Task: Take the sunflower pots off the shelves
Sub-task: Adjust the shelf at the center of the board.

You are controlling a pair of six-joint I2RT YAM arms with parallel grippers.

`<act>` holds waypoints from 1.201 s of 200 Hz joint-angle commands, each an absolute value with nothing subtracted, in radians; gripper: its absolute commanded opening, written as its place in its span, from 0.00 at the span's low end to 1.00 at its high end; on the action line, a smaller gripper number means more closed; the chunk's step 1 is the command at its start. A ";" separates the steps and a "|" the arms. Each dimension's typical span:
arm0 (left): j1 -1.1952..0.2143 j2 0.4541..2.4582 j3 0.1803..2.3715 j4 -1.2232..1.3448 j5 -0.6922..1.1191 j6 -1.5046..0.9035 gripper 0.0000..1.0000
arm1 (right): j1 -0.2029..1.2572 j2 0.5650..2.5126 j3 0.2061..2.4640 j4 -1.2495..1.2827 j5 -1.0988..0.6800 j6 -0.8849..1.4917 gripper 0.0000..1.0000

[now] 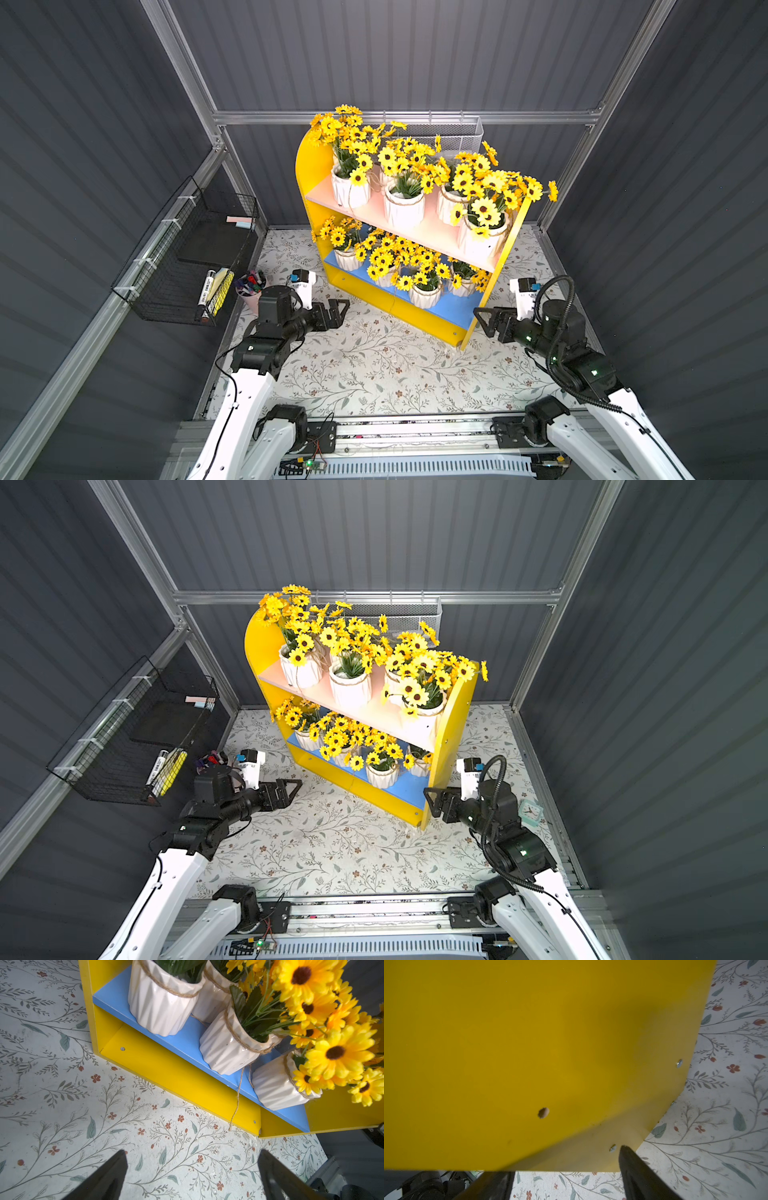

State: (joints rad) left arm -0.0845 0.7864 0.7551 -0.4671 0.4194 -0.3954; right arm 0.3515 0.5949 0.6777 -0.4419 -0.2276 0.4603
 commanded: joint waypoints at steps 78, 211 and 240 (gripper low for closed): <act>-0.091 0.801 0.767 -0.456 0.433 -0.391 1.00 | 0.333 0.620 0.628 -0.337 0.126 0.496 0.73; -0.091 0.848 0.808 -0.458 0.431 -0.378 1.00 | 0.153 0.768 0.640 -0.243 0.033 0.445 0.70; -0.091 0.854 0.813 -0.456 0.430 -0.377 0.99 | 0.113 0.810 0.653 -0.218 -0.012 0.432 0.69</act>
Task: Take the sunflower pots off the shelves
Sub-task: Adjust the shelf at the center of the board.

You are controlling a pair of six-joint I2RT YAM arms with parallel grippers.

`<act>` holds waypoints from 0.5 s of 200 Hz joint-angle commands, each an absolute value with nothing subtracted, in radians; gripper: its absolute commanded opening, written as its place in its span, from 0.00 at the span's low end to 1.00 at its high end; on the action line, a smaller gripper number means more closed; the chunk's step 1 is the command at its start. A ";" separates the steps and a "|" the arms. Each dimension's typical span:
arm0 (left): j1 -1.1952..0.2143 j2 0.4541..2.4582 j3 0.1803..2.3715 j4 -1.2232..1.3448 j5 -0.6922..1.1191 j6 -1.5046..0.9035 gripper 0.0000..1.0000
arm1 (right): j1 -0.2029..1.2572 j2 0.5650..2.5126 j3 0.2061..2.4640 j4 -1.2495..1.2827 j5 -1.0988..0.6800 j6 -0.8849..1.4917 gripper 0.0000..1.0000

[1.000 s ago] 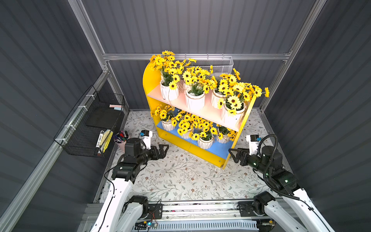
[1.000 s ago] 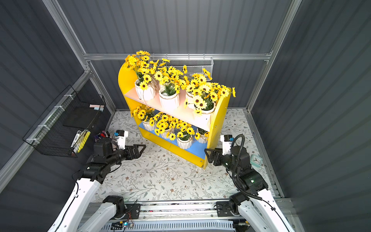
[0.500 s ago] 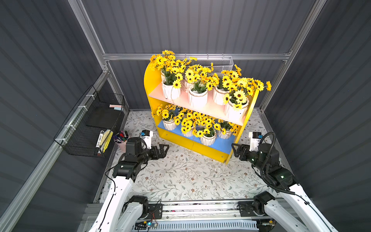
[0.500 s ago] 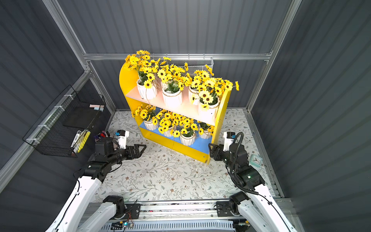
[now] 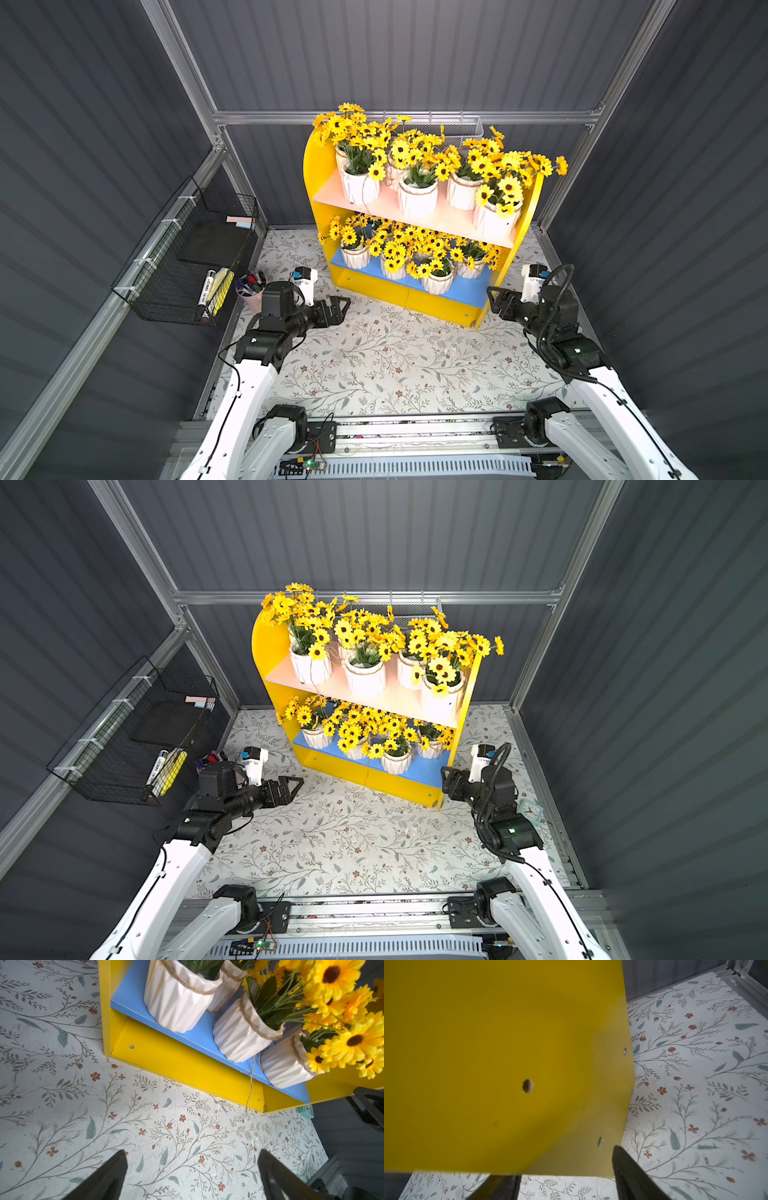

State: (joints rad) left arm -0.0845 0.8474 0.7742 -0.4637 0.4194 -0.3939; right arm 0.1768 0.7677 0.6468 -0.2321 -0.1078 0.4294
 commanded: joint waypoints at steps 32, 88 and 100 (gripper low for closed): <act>-0.091 0.856 0.818 -0.457 0.427 -0.373 0.99 | 0.078 0.867 0.677 -0.188 -0.051 0.415 0.67; -0.091 0.879 0.834 -0.459 0.428 -0.368 1.00 | 0.032 0.990 0.748 -0.132 -0.079 0.387 0.62; -0.091 0.880 0.838 -0.459 0.430 -0.365 0.99 | 0.024 1.015 0.761 -0.122 -0.083 0.384 0.61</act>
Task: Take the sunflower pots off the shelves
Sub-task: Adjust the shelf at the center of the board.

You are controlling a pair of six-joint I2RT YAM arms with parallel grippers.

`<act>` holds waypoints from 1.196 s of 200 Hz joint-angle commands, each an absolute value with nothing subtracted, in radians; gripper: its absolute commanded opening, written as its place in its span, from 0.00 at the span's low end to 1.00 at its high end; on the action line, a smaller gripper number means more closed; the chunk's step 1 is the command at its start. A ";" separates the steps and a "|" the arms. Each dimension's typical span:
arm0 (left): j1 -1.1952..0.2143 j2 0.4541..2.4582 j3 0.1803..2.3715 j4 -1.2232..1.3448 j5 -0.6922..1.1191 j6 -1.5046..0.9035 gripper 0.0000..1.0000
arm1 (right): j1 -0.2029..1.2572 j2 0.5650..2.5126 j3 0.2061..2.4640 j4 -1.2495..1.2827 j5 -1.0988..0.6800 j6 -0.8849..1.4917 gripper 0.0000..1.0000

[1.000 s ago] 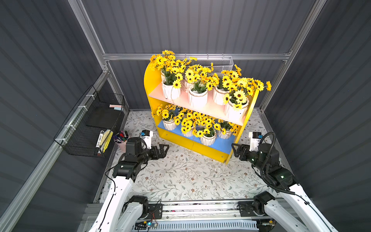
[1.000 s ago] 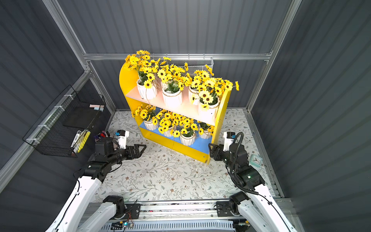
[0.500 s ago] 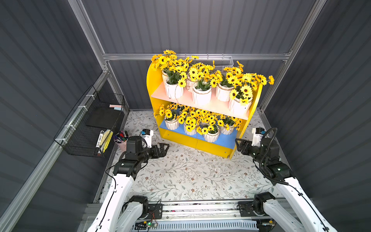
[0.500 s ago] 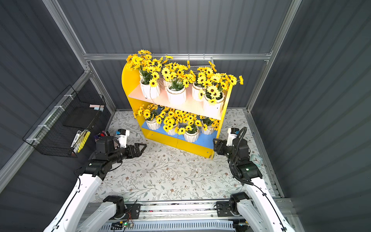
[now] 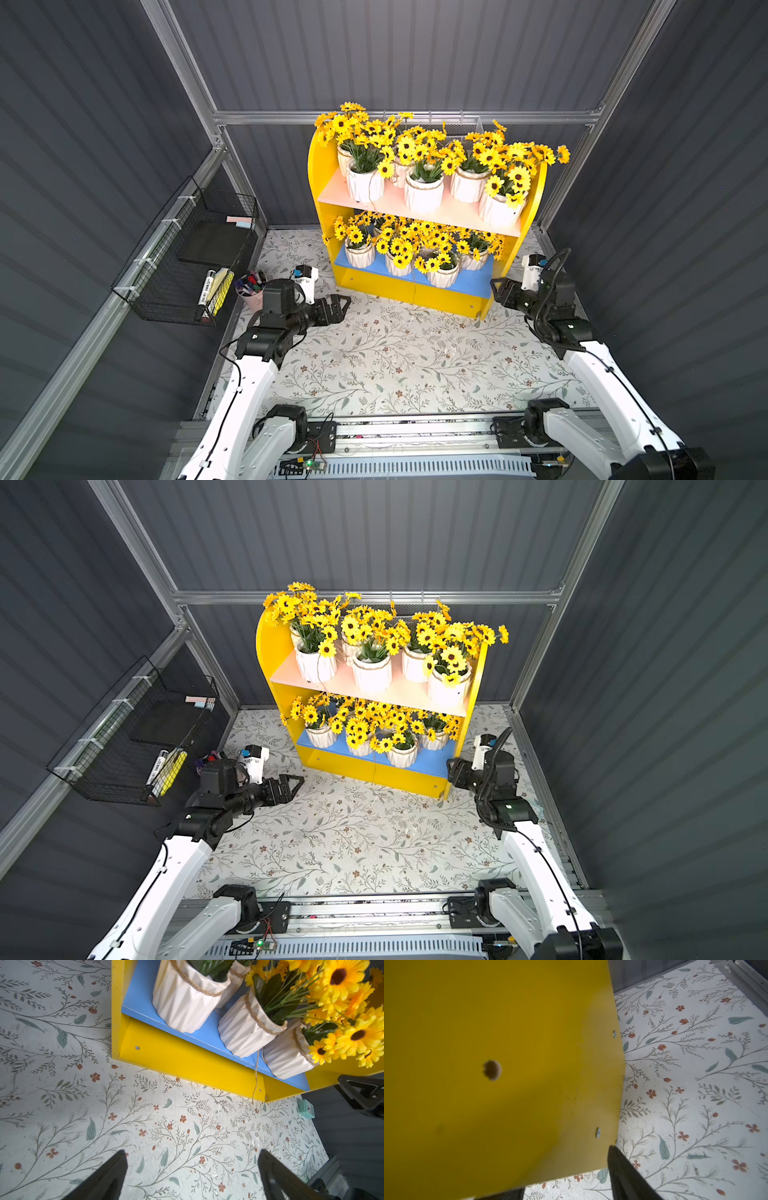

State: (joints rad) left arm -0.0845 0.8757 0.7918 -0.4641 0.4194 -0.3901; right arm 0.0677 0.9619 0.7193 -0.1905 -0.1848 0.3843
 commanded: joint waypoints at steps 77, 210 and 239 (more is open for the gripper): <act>-0.091 0.870 0.831 -0.462 0.427 -0.360 1.00 | -0.031 1.166 0.859 -0.080 -0.072 0.351 0.59; -0.091 0.860 0.838 -0.476 0.415 -0.347 0.99 | -0.049 1.464 1.091 -0.041 -0.123 0.319 0.59; -0.091 0.865 0.842 -0.477 0.412 -0.344 1.00 | -0.050 1.494 1.118 -0.036 -0.131 0.301 0.59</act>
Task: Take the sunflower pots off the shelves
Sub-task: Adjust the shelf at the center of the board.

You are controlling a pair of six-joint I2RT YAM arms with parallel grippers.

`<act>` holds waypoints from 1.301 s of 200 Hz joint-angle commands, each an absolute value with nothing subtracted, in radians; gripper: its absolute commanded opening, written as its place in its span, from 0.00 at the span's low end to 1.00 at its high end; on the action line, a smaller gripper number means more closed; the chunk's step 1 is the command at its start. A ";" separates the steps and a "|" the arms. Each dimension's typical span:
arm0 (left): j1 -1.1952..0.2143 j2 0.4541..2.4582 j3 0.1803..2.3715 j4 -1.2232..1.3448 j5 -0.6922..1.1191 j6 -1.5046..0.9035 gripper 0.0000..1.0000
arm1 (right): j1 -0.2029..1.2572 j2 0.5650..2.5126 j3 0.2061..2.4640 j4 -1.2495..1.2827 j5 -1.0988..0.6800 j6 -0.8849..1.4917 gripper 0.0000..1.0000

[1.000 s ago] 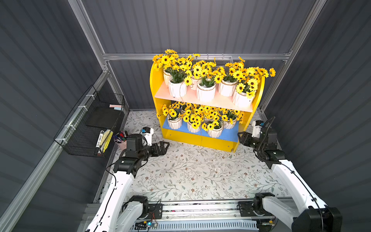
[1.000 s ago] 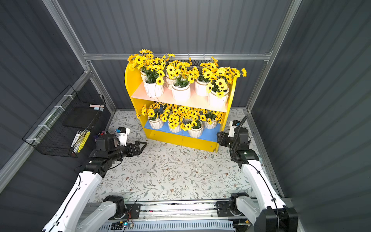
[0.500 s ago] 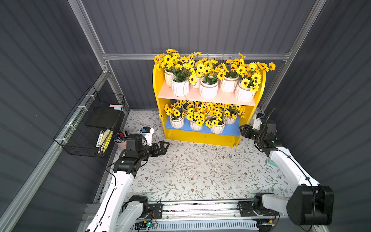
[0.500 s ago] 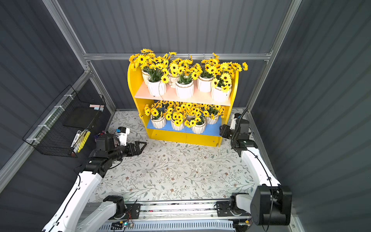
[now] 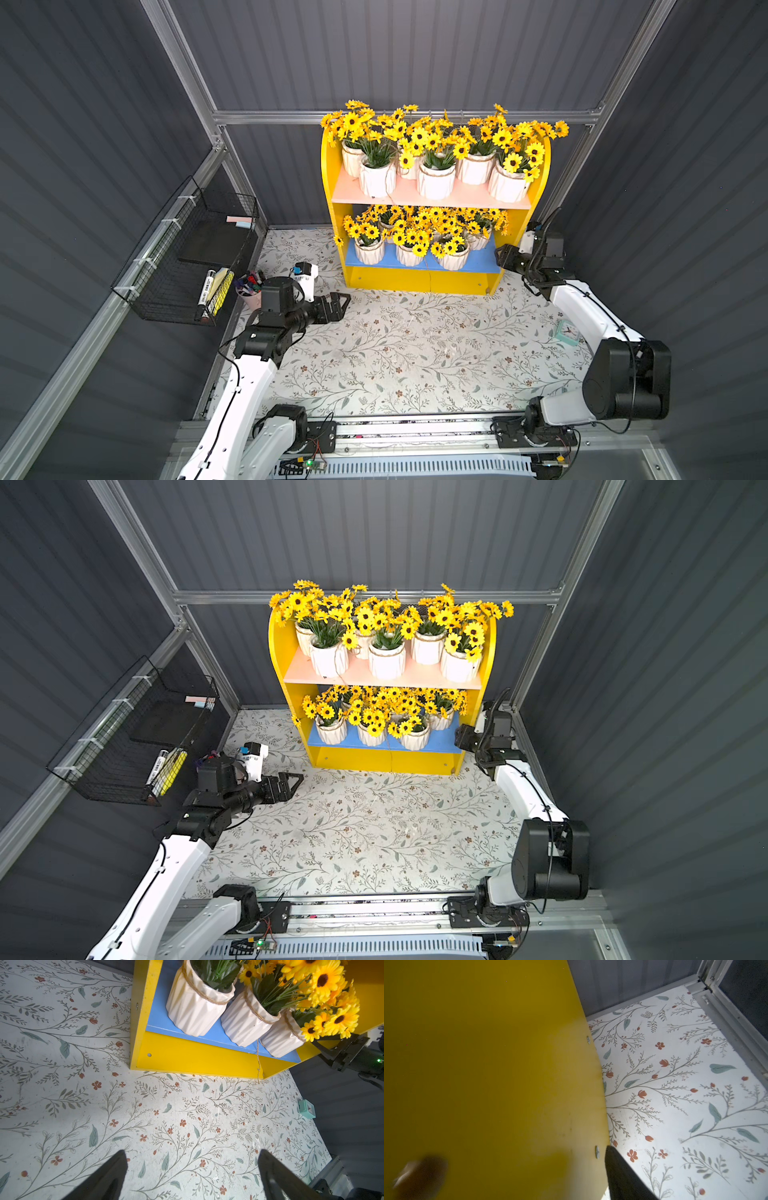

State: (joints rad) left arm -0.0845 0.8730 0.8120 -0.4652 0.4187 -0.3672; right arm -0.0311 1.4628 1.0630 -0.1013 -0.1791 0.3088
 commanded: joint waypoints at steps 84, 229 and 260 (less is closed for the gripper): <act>-0.091 0.921 0.872 -0.450 0.421 -0.335 0.99 | -0.084 1.605 1.214 -0.046 -0.157 0.281 0.60; -0.091 0.912 0.889 -0.448 0.431 -0.338 0.99 | -0.048 1.242 1.010 -0.174 -0.241 0.316 0.83; -0.091 0.910 0.899 -0.451 0.433 -0.334 0.99 | 0.191 1.061 0.951 -0.220 -0.121 0.227 0.80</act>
State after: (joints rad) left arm -0.0845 0.9279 0.8577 -0.4561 0.4194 -0.3588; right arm 0.0154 1.1618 0.9771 -0.1837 -0.1875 0.2932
